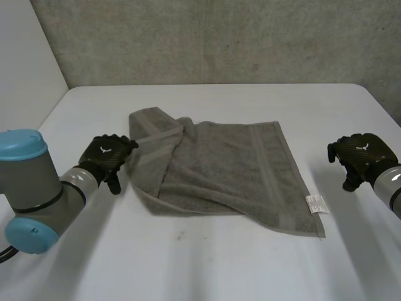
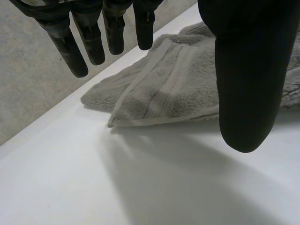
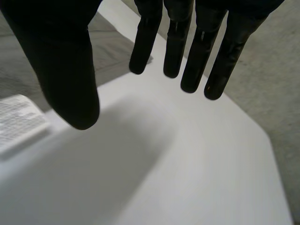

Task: Fold the towel.

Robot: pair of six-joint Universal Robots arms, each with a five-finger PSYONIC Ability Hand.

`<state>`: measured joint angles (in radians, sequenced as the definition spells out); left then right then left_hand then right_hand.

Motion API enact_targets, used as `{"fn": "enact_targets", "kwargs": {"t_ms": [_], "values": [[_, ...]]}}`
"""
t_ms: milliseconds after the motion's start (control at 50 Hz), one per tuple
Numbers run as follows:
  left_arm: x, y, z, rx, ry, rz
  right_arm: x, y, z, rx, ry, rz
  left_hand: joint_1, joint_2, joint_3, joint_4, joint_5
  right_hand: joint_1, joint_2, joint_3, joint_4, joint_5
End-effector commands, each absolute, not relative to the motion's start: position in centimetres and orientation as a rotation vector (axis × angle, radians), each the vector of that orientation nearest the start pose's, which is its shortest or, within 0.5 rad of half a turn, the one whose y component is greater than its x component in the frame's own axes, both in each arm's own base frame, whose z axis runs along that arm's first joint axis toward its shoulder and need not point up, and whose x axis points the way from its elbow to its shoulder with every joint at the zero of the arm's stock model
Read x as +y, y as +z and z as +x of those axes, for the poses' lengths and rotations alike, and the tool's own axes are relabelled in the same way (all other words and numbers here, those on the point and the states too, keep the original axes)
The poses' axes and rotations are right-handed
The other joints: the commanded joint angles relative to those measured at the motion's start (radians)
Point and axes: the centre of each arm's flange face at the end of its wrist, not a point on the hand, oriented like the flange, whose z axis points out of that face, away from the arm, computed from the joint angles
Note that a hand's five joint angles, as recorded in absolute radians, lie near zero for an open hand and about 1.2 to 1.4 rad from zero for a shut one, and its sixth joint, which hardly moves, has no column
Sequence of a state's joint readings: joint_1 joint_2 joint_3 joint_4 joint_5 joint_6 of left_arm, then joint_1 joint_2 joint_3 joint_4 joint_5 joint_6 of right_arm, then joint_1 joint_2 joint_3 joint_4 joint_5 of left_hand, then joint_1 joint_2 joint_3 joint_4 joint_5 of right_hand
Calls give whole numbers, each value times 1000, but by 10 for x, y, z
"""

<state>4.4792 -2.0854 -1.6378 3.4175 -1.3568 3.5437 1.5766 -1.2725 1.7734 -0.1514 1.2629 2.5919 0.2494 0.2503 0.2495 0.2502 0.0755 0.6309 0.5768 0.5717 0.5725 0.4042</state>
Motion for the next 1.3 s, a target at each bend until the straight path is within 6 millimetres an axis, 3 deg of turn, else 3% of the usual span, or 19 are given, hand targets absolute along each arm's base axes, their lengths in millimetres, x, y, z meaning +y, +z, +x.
{"fn": "enact_targets", "kwargs": {"t_ms": [20, 200, 560, 940, 1200, 1300], "values": [[-311, 139, -226, 2399, -1897, 984, -279, 181, 176, 2414, -1649, -842, 40, 40, 40, 40, 40, -129, -75, -70, -70, -77], [-300, 136, -226, 2424, -1871, 1001, -236, 174, 189, 2314, -1518, -865, 137, 136, 137, 136, 136, -115, -60, -55, -56, -62], [-284, 143, -228, 2420, -1882, 1022, -216, 143, 200, 2226, -1536, -937, 193, 192, 193, 192, 192, -41, 13, 18, 17, 11], [-284, 142, -228, 2420, -1884, 1020, -233, 120, 207, 2211, -1538, -963, 187, 186, 187, 186, 187, 232, 286, 291, 290, 284], [-284, 142, -228, 2420, -1884, 1020, -241, 111, 212, 2208, -1536, -980, 181, 180, 181, 181, 181, 273, 327, 332, 332, 325], [-284, 142, -228, 2420, -1884, 1020, -244, 108, 213, 2210, -1538, -998, 181, 180, 181, 181, 181, 422, 477, 482, 481, 475]]}}
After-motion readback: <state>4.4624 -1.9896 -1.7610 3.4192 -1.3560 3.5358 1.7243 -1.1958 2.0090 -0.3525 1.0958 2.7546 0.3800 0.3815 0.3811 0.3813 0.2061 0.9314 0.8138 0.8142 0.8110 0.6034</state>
